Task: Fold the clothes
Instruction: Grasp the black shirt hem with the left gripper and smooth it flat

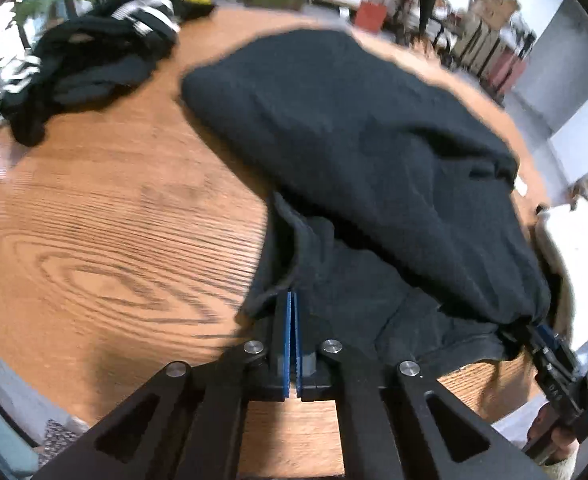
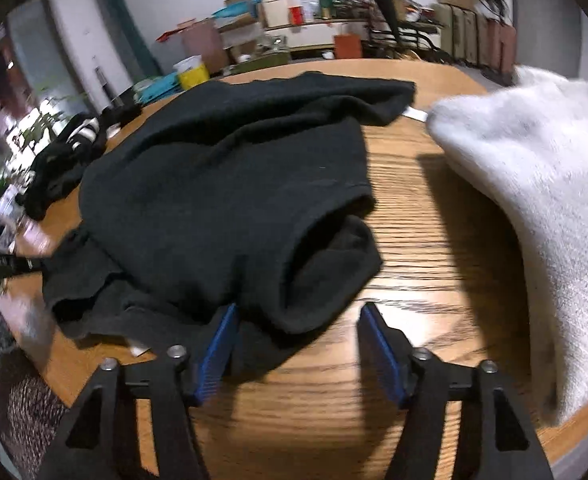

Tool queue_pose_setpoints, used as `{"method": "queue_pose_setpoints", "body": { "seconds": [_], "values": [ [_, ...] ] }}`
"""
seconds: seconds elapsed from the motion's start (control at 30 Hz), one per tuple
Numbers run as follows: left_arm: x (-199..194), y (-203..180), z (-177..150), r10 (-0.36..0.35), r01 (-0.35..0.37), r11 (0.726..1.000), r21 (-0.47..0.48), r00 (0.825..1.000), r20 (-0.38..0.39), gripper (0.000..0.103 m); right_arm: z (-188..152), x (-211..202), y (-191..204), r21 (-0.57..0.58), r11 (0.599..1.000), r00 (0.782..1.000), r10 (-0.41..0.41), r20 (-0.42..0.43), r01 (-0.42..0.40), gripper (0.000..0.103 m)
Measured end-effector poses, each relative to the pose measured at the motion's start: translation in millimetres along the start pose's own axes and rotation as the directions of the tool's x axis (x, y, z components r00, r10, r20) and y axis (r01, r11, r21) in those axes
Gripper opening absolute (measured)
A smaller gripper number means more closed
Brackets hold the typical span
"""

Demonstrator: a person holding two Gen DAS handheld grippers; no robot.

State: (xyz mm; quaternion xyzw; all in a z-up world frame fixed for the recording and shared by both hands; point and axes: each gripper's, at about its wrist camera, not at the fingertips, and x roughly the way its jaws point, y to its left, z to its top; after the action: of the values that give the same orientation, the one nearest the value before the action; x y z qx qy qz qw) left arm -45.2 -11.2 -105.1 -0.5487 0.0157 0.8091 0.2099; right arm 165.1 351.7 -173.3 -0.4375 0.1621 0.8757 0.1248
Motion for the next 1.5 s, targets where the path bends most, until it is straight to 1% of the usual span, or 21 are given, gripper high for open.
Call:
{"method": "queue_pose_setpoints", "body": {
  "seconds": [0.03, 0.1, 0.13, 0.2, 0.27, 0.37, 0.6, 0.63, 0.7, 0.77, 0.83, 0.97, 1.07, 1.13, 1.17, 1.2, 1.27, 1.33, 1.4, 1.43, 1.5],
  "values": [
    [-9, 8, 1, -0.012, 0.012, 1.0, -0.011, 1.0, 0.018, 0.002, -4, -3, 2, -0.002, 1.0, 1.0, 0.0, -0.006, 0.0, 0.065],
    [-17, 25, 7, -0.005, 0.007, 0.999, -0.05, 0.999, 0.033, 0.001, -13, -10, 7, -0.005, 1.0, 1.0, 0.001, -0.017, -0.001, 0.074],
    [-20, 37, 4, 0.001, 0.002, 0.997, -0.075, 1.0, 0.031, 0.001, -18, -13, 9, -0.007, 1.0, 1.0, 0.001, -0.023, -0.001, 0.074],
    [-38, 18, -39, -0.012, 0.014, 0.994, -0.11, 1.0, 0.021, 0.001, -23, -12, 14, 0.016, 1.0, 0.999, 0.026, -0.046, -0.025, 0.074],
    [-38, 23, -53, -0.034, 0.035, 0.988, -0.147, 0.999, 0.01, 0.001, -24, -7, 20, 0.051, 0.995, 0.994, 0.087, -0.068, -0.083, 0.074],
    [-33, 7, -59, -0.044, 0.044, 0.986, -0.161, 0.999, 0.006, 0.001, -24, 2, 41, 0.037, 0.993, 0.987, 0.118, -0.108, -0.115, 0.075],
    [-16, 2, -58, -0.055, 0.058, 0.988, -0.146, 0.998, 0.022, 0.001, -20, 0, 67, -0.013, 0.991, 0.986, 0.134, -0.098, -0.136, 0.073],
    [-14, 6, -58, -0.058, 0.062, 0.987, -0.149, 0.998, 0.036, 0.001, -20, 0, 71, -0.021, 0.99, 0.986, 0.136, -0.096, -0.139, 0.067],
    [-18, 9, -57, -0.069, 0.081, 0.985, -0.151, 0.994, 0.081, 0.001, -19, -1, 78, -0.035, 0.989, 0.986, 0.141, -0.094, -0.145, 0.023],
    [-28, 10, -60, -0.073, 0.089, 0.986, -0.141, 0.991, 0.11, 0.001, -18, -1, 86, -0.05, 0.987, 0.985, 0.145, -0.091, -0.15, 0.012],
    [-45, 15, -69, -0.094, 0.112, 0.984, -0.136, 0.987, 0.128, 0.001, -16, -2, 93, -0.064, 0.986, 0.985, 0.15, -0.088, -0.156, 0.011],
    [-86, 36, -109, -0.154, 0.174, 0.974, -0.144, 0.978, 0.144, 0.001, -44, -35, 98, -0.11, 0.975, 0.974, 0.174, -0.142, -0.191, 0.011],
    [-96, 46, -133, -0.18, 0.195, 0.967, -0.162, 0.979, 0.098, 0.001, -66, -61, 102, -0.144, 0.965, 0.964, 0.191, -0.186, -0.219, 0.011],
    [-97, 50, -143, -0.172, 0.177, 0.971, -0.163, 0.984, 0.048, 0.001, -81, -79, 104, -0.165, 0.957, 0.956, 0.201, -0.216, -0.239, 0.013],
    [-94, 48, -140, -0.134, 0.135, 0.98, -0.149, 0.991, 0.016, 0.002, -89, -88, 105, -0.176, 0.952, 0.951, 0.206, -0.231, -0.249, 0.027],
    [-92, 48, -135, -0.113, 0.111, 0.982, -0.155, 0.994, -0.005, 0.003, -96, -96, 107, -0.186, 0.948, 0.946, 0.21, -0.245, -0.259, 0.047],
    [-92, 50, -124, -0.071, 0.065, 0.984, -0.165, 0.997, -0.032, 0.008, -83, -94, 102, -0.177, 0.962, 0.96, 0.165, -0.226, -0.207, 0.05],
    [-101, 55, -105, -0.028, 0.029, 0.984, -0.174, 1.0, 0.004, 0.024, -58, -99, 88, -0.144, 0.974, 0.974, 0.152, -0.165, -0.176, 0.054],
    [-109, 60, -85, 0.012, -0.004, 0.983, -0.185, 0.999, 0.044, 0.061, -27, -103, 72, -0.133, 0.985, 0.991, 0.103, -0.08, -0.113, 0.071],
    [-111, 62, -71, 0.036, -0.02, 0.98, -0.196, 0.996, 0.076, 0.063, -11, -102, 64, -0.137, 0.989, 0.998, 0.057, -0.036, -0.062, 0.072],
    [-105, 60, -31, 0.104, -0.075, 0.975, -0.209, 0.986, 0.128, 0.063, 27, -78, 49, -0.143, 0.989, 1.0, -0.025, 0.001, 0.025, 0.072]
  ]
}}
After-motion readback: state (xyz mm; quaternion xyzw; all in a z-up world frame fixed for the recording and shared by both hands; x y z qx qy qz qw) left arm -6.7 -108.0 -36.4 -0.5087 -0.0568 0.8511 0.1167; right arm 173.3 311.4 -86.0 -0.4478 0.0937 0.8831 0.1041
